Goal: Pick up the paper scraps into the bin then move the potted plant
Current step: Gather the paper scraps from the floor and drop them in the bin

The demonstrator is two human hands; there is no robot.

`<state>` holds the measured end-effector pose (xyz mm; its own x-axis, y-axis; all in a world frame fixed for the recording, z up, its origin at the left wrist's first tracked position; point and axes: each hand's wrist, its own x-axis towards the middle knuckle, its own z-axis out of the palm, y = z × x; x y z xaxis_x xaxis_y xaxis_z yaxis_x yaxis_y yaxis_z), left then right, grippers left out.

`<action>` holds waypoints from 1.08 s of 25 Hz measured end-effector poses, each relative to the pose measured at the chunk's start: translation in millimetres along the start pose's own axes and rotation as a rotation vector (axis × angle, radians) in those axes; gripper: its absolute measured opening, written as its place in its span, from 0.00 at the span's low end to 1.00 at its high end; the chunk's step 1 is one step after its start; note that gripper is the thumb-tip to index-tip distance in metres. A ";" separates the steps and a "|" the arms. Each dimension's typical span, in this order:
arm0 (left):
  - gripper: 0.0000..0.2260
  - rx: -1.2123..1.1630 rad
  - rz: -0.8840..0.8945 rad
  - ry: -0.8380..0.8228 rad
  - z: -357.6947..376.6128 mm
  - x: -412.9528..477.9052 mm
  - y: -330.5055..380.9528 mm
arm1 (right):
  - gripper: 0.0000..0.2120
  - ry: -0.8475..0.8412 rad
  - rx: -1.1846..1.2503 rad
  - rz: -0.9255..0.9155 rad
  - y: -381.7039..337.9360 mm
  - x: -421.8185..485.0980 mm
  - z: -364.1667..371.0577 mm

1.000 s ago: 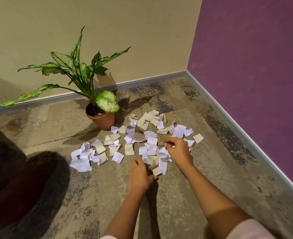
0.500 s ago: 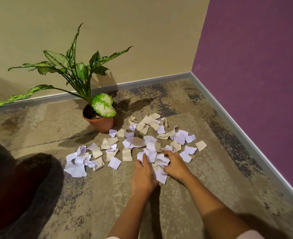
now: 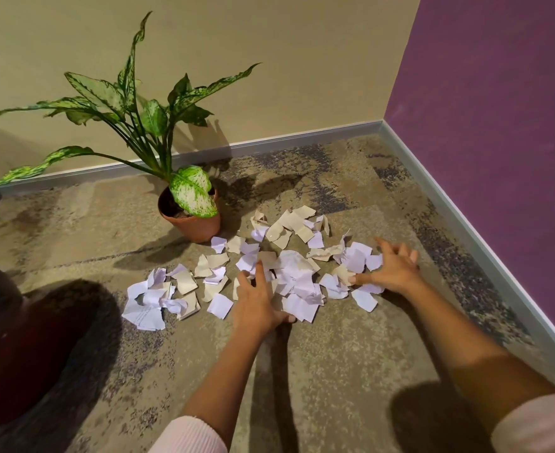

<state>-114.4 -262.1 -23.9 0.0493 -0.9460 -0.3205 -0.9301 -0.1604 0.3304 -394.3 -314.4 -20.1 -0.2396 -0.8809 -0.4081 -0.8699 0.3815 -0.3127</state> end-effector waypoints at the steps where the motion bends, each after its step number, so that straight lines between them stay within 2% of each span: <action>1: 0.62 0.020 -0.012 -0.047 -2.3 4.7 -0.8 | 0.62 -0.068 -0.012 0.024 6.2 5.6 -3.7; 3: 0.65 0.056 0.008 -0.106 -4.9 13.0 0.9 | 0.66 -0.165 -0.084 0.022 8.3 11.2 -5.8; 6: 0.67 0.079 0.091 -0.157 -5.2 23.3 9.1 | 0.66 -0.244 -0.181 -0.097 -9.9 14.2 -4.4; 11: 0.63 0.169 0.157 -0.244 2.1 36.3 19.5 | 0.65 -0.329 -0.147 -0.312 -56.4 7.7 18.0; 14: 0.54 0.197 0.204 -0.212 7.9 36.9 22.2 | 0.65 -0.355 -0.072 -0.401 -75.1 -4.5 39.4; 17: 0.40 0.072 0.198 -0.096 11.6 31.2 22.9 | 0.64 -0.334 -0.165 -0.456 -79.5 -18.0 50.3; 20: 0.31 -0.009 0.144 -0.053 17.1 23.5 20.4 | 0.56 -0.248 -0.212 -0.483 -76.2 -29.8 62.1; 24: 0.16 -0.159 0.156 0.020 20.4 11.4 15.0 | 0.36 -0.112 0.008 -0.431 -72.0 -45.6 79.0; 27: 0.12 -0.241 0.149 0.043 18.1 -0.1 7.9 | 0.31 -0.082 0.153 -0.375 -66.6 -52.8 86.9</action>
<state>-128.3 -258.2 -37.3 -0.0608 -0.9744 -0.2162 -0.8152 -0.0765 0.5742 -286.3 -268.9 -52.3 0.1223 -0.9438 -0.3072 -0.8149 0.0812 -0.5739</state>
